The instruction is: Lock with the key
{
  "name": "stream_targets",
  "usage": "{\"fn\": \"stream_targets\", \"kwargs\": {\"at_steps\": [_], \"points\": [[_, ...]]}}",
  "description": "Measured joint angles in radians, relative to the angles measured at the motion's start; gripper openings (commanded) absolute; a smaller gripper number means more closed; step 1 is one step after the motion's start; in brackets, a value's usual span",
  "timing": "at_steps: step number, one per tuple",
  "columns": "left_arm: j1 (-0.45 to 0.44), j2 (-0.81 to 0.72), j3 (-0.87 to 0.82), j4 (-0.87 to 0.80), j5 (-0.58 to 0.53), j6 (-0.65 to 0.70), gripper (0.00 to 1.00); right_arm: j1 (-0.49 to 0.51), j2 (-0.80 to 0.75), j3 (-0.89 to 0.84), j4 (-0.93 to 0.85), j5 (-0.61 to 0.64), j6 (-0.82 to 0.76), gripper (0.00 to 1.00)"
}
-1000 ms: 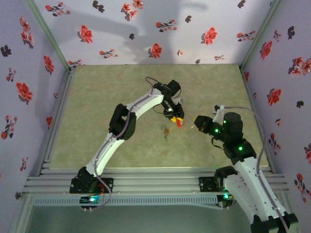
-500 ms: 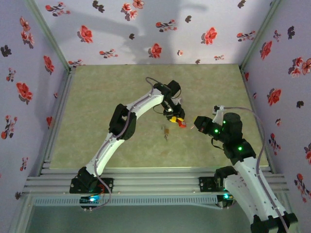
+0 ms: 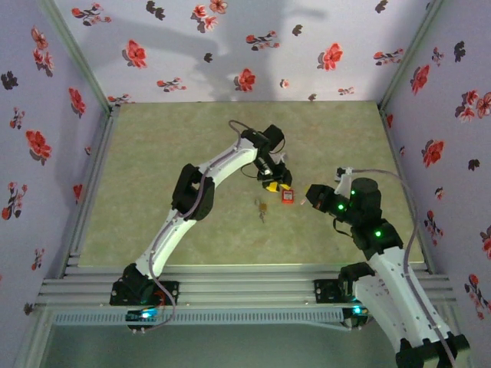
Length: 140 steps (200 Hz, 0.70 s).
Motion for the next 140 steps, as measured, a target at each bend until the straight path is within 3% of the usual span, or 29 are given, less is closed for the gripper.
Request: {"fn": "stream_targets", "kwargs": {"at_steps": [65, 100, 140], "points": [[0.061, -0.099, 0.003, -0.006, -0.04, 0.055, 0.61, 0.0, 0.179, 0.021, -0.09, 0.039, -0.044, 0.0], [0.06, -0.308, -0.055, 0.002, -0.116, 0.119, 0.64, 0.0, 0.289, 0.094, -0.163, 0.117, -0.107, 0.0], [0.036, -0.583, -0.254, 0.04, -0.243, 0.196, 0.69, 0.0, 0.365, 0.136, -0.207, 0.224, -0.161, 0.0]]}}
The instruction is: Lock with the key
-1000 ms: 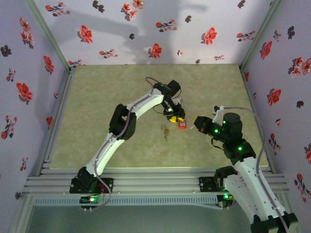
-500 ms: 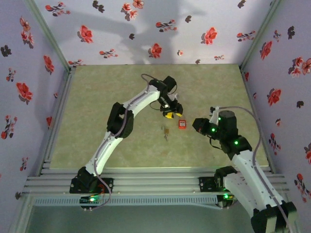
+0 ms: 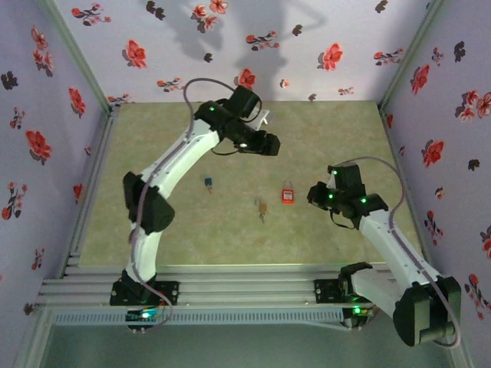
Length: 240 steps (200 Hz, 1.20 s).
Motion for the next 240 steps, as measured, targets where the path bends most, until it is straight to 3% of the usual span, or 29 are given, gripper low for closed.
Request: {"fn": "stream_targets", "kwargs": {"at_steps": [56, 76, 145, 197, 240], "points": [[-0.031, -0.299, -0.404, 0.141, -0.204, 0.088, 0.84, 0.008, 0.119, 0.048, -0.014, 0.067, -0.028, 0.0], [-0.031, -0.426, -0.554, 0.222, -0.28, 0.129, 0.99, 0.019, 0.15, 0.085, -0.02, 0.096, -0.041, 0.0], [0.024, -0.826, -0.969, 0.562, -0.551, 0.164, 1.0, 0.046, 0.325, 0.179, -0.028, 0.182, -0.076, 0.0], [0.063, -0.866, -1.112, 0.695, -0.668, 0.154, 1.0, 0.067, 0.438, 0.227, -0.027, 0.217, -0.095, 0.0], [0.079, -0.874, -1.129, 0.71, -0.718, 0.127, 1.0, 0.083, 0.513, 0.246, -0.026, 0.229, -0.099, 0.0]]}}
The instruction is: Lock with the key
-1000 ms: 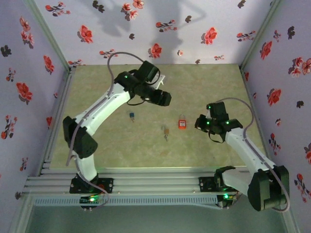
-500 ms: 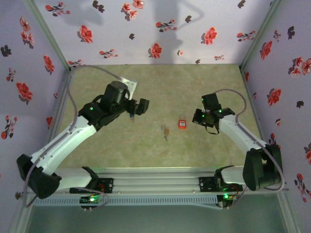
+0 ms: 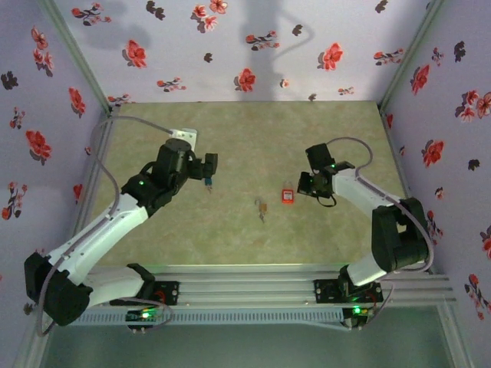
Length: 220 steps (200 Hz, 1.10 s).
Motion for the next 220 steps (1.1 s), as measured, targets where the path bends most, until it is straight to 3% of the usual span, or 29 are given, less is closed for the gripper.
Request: {"fn": "stream_targets", "kwargs": {"at_steps": [82, 220], "points": [[0.002, -0.024, -0.022, 0.035, -0.073, 0.0, 1.0, 0.029, 0.121, 0.085, 0.023, 0.023, -0.016, 0.0], [0.002, -0.047, -0.035, 0.051, -0.099, 0.0, 1.0, 0.044, 0.228, 0.143, 0.025, 0.038, -0.041, 0.0]]}}
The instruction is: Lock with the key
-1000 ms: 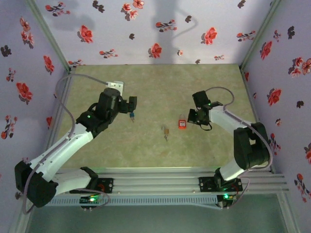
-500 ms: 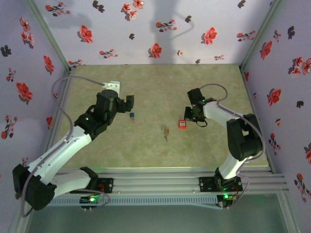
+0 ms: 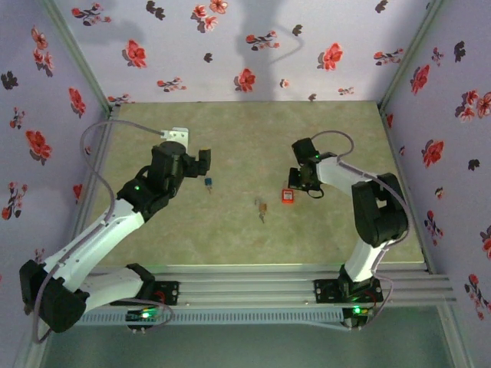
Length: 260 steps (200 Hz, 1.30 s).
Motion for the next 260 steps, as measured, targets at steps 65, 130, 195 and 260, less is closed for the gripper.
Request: {"fn": "stream_targets", "kwargs": {"at_steps": [65, 130, 195, 260], "points": [[0.0, -0.002, 0.0, 0.0, 0.0, 0.0, 1.0, 0.007, 0.028, 0.014, -0.007, 0.005, -0.007, 0.0], [0.0, -0.011, 0.0, 0.0, 0.0, 0.0, 1.0, 0.009, 0.049, 0.019, -0.008, 0.011, -0.008, 0.0], [0.0, -0.011, -0.001, 0.0, 0.0, 0.0, 1.0, 0.009, 0.062, 0.026, -0.007, 0.011, -0.008, 0.0], [0.0, -0.011, -0.001, 0.0, 0.0, 0.0, 1.0, 0.009, 0.076, 0.026, -0.007, 0.012, -0.008, 0.0]]}}
